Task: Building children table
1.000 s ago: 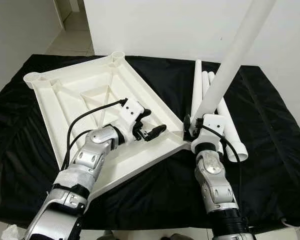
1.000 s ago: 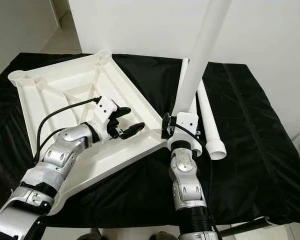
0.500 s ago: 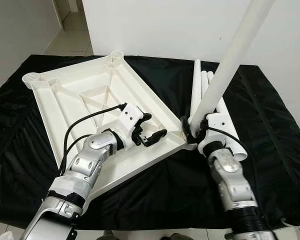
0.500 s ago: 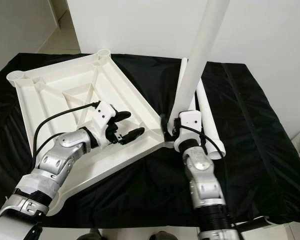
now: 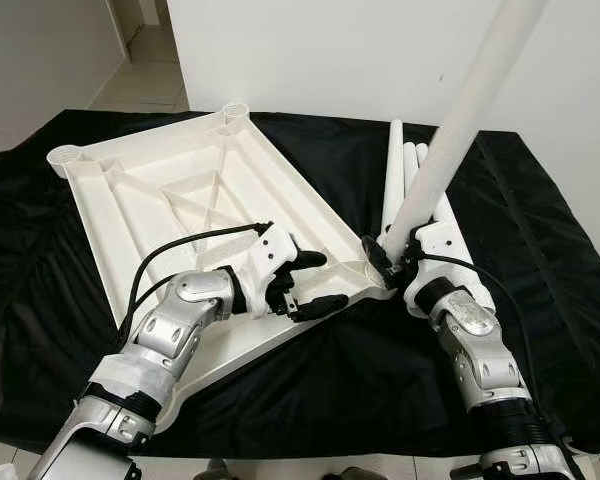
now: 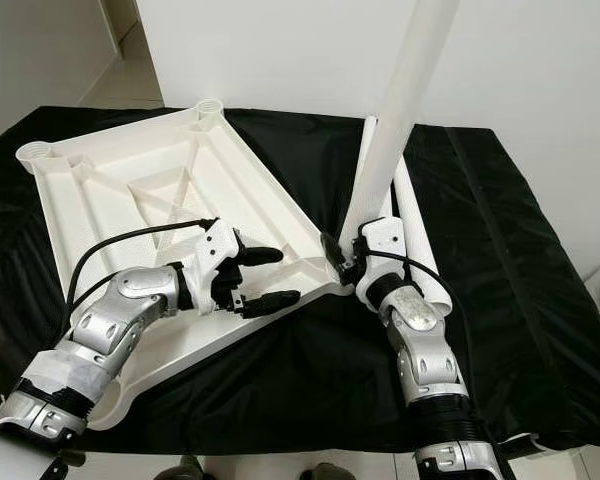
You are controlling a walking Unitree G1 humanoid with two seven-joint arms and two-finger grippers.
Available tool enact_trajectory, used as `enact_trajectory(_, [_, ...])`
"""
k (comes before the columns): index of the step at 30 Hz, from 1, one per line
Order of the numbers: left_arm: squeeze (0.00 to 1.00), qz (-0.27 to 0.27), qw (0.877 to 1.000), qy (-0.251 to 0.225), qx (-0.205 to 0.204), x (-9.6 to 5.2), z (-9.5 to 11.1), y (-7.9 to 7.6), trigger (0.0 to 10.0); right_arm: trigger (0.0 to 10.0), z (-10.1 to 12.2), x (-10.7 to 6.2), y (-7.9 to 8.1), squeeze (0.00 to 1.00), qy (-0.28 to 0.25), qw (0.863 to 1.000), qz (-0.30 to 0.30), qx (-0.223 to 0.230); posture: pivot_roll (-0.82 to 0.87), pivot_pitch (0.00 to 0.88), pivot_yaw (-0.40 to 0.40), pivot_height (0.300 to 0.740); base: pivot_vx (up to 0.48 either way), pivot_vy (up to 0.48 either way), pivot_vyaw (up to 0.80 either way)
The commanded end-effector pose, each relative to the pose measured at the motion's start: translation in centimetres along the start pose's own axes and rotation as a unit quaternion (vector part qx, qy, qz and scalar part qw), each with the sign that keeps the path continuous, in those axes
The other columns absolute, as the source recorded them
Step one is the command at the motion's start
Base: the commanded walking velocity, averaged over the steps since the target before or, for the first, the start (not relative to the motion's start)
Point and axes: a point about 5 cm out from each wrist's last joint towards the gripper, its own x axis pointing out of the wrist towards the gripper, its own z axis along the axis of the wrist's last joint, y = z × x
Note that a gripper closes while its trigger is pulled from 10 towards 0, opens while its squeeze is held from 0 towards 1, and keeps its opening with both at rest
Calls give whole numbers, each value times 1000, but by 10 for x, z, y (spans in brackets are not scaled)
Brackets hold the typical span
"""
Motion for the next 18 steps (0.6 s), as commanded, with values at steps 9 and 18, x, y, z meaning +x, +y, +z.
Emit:
enact_trajectory(9, [0,-4,1000,5,-9,0,-1,1,10000,10000,-12,-2,-5,0,25,999,-32,17,-14,0,-21,740,0,0,0])
enact_trajectory(18, [0,13,1000,8,-8,3,-1,7,10000,10000,-17,-3,10,0,34,986,-162,36,-24,0,-12,740,0,0,0])
